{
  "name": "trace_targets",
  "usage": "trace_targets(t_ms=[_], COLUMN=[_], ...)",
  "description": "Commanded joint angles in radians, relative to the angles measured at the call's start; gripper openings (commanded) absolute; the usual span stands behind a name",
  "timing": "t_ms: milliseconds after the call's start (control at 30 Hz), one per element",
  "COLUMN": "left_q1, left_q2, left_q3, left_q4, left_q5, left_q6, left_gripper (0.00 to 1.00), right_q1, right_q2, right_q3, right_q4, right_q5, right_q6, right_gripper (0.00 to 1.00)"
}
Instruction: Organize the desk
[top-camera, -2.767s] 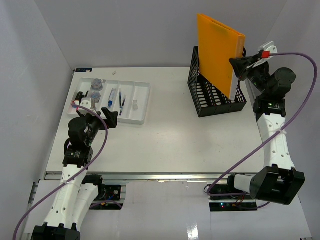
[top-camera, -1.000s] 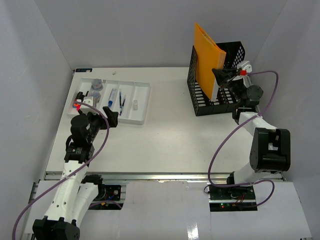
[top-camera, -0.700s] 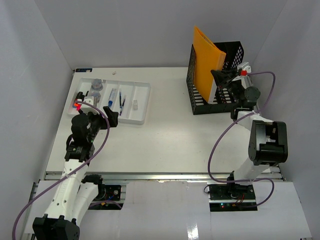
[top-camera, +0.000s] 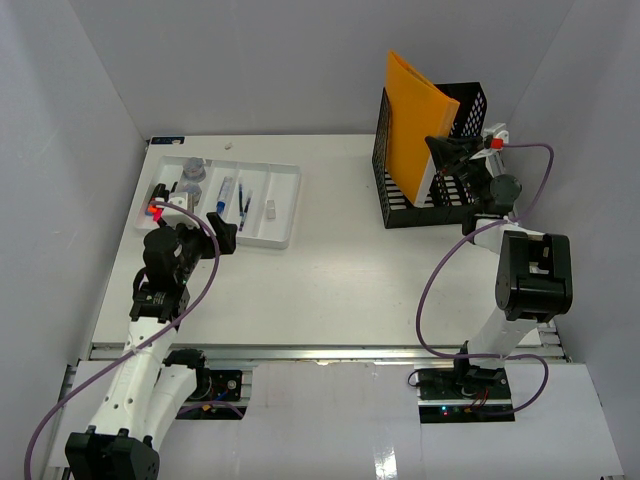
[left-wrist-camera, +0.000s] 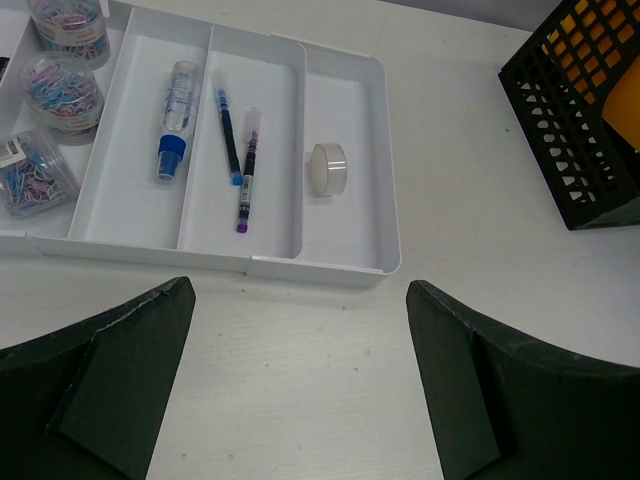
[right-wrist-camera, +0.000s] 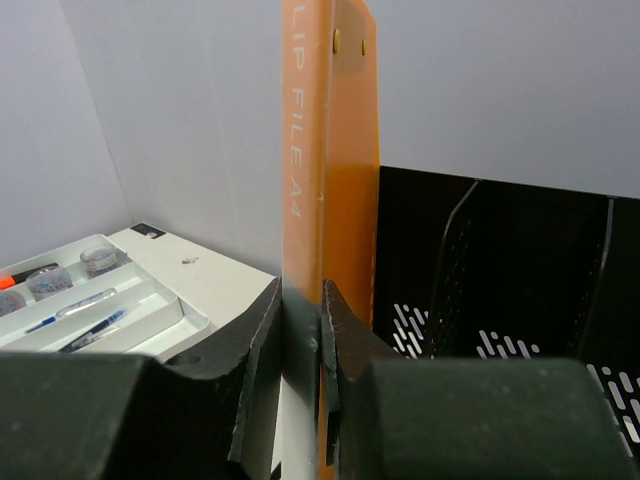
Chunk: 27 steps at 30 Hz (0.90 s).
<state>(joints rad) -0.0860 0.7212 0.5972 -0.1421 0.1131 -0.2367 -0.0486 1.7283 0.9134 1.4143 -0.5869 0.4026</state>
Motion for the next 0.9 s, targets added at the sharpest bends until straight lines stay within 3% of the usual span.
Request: trace_targets(t_ms=[0, 867], left_q1=[0.008, 0.008], left_q2=[0.000, 0.009], left_q3=[-0.004, -0.004], left_q4=[0.004, 0.006], left_q5=[-0.003, 0.003], left_q6=[0.002, -0.004], left_gripper=[0.98, 0.98], right_q1=[0.003, 0.012], right_q2=[0.021, -0.089], right_q3=[0.021, -0.034], right_q4=[0.356, 0.337], right_q5=[-0.028, 0.023], right_q6=[0.005, -0.152], right_gripper=[0.08, 0.08])
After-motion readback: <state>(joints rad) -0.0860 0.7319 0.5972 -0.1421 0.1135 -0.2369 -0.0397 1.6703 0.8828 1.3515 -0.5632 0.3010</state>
